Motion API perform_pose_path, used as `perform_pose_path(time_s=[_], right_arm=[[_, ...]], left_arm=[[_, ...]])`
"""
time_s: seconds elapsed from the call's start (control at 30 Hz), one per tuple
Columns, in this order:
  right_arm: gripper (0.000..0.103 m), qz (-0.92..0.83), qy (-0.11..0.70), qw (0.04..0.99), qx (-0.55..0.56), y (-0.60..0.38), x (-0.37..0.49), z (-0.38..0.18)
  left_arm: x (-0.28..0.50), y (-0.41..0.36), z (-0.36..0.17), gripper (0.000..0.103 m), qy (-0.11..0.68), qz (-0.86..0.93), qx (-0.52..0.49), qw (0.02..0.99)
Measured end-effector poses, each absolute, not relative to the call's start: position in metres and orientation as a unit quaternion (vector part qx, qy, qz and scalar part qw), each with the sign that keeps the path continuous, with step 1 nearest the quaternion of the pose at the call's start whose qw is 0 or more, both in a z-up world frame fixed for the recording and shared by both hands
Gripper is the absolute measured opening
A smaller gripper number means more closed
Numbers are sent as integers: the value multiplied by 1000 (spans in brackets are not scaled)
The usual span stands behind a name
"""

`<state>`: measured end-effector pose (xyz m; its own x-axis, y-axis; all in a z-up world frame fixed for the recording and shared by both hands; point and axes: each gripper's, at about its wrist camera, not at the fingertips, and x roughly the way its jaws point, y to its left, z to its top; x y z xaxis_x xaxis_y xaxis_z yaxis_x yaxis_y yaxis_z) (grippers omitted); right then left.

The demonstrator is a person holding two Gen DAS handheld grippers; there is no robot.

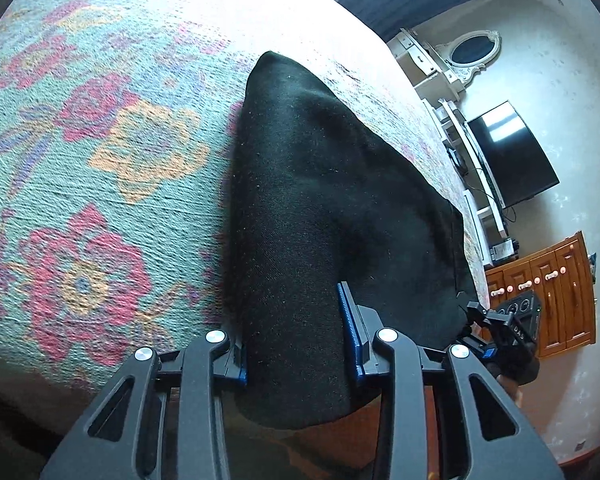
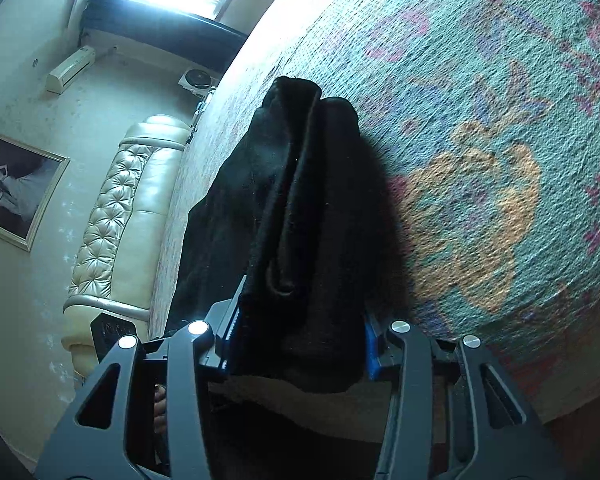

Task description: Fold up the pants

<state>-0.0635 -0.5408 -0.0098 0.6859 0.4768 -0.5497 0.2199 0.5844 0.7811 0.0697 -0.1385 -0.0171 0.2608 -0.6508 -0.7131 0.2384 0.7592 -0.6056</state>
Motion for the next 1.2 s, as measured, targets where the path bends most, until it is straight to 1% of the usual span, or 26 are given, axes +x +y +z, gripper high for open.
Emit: perform_pose_path(time_s=[0.43, 0.87, 0.93, 1.0, 1.07, 1.17, 1.2], right_arm=[[45, 102, 405, 796, 437, -494, -32, -3], [45, 131, 425, 792, 419, -453, -6, -2], [45, 129, 427, 793, 415, -451, -6, -2], [45, 127, 427, 792, 418, -453, -7, -5], [52, 119, 427, 787, 428, -460, -10, -11], [55, 124, 427, 776, 447, -468, -16, -18], [57, 126, 426, 776, 448, -470, -17, -18]], left_arm=[[69, -109, -16, 35, 520, -253, -202, 790], [61, -66, -21, 35, 513, -222, -236, 795], [62, -64, -24, 36, 514, -234, -234, 791], [62, -64, -25, 41, 513, -247, -230, 789], [59, -62, -23, 47, 513, -254, -241, 783], [58, -46, -22, 49, 506, -267, -279, 771], [58, -40, -22, 51, 502, -268, -291, 769]])
